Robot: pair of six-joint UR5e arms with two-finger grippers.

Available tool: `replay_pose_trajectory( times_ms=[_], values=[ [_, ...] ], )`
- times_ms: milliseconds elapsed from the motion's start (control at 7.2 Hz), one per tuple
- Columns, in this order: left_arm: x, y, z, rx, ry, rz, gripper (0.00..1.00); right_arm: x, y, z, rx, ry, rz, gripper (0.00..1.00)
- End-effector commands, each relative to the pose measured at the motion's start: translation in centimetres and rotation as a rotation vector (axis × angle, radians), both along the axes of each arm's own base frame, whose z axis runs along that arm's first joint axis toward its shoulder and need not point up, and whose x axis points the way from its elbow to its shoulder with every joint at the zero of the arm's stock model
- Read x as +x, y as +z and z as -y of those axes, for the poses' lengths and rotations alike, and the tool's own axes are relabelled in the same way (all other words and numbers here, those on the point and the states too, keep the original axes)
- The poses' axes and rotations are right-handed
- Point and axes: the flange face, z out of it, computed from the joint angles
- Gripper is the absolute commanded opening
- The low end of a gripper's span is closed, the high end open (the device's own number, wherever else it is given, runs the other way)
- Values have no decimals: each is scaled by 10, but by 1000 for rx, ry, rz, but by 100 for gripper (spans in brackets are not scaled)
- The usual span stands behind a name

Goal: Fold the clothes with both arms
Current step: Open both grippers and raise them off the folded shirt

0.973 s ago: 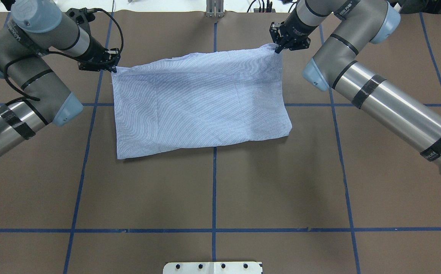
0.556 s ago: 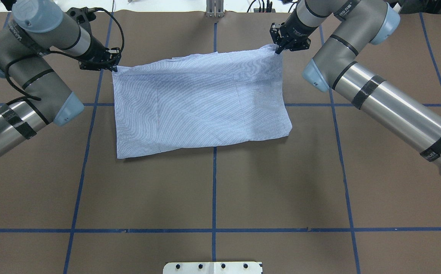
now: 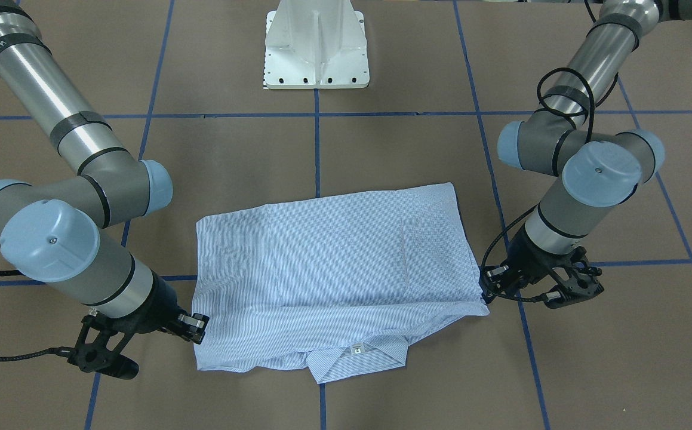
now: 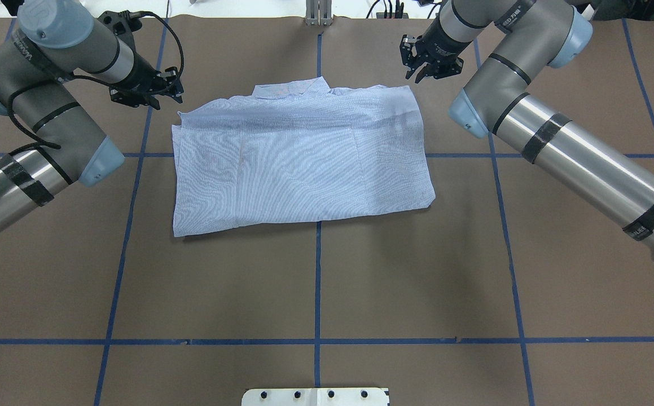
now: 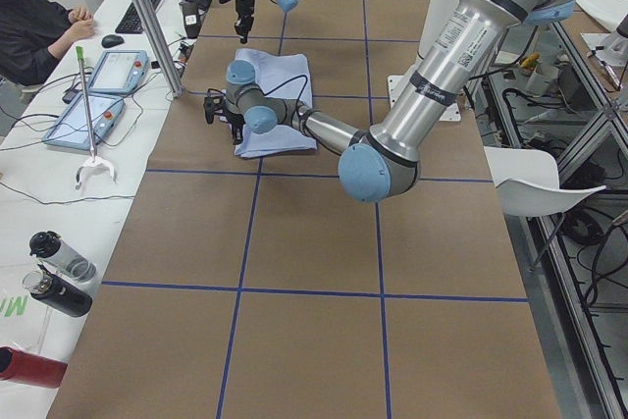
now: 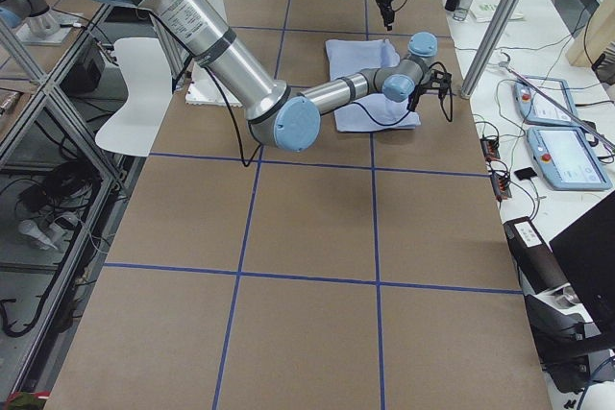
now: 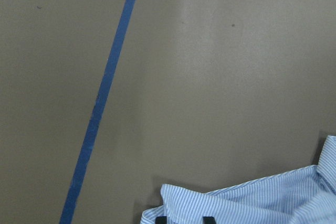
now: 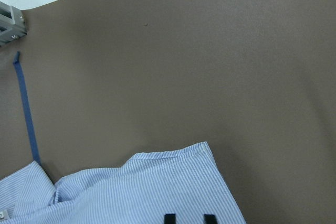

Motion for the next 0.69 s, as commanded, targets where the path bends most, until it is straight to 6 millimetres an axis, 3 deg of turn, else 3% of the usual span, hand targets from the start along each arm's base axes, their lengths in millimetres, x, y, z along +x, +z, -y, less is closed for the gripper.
replay_pose_trajectory(
  times_ms=[0,139,278,556],
  values=[
    [-17,2,9,1,-19,4,100,0,3,0,-3,-3,-2,100],
    [-32,-1,12,25,-17,7,100,1,1,-3,-1,-6,6,100],
    [-39,-8,10,32,-23,3,100,5,0,-20,15,-9,22,100],
    [-43,-23,4,34,-23,1,100,-15,10,-88,40,-79,49,100]
  ],
)
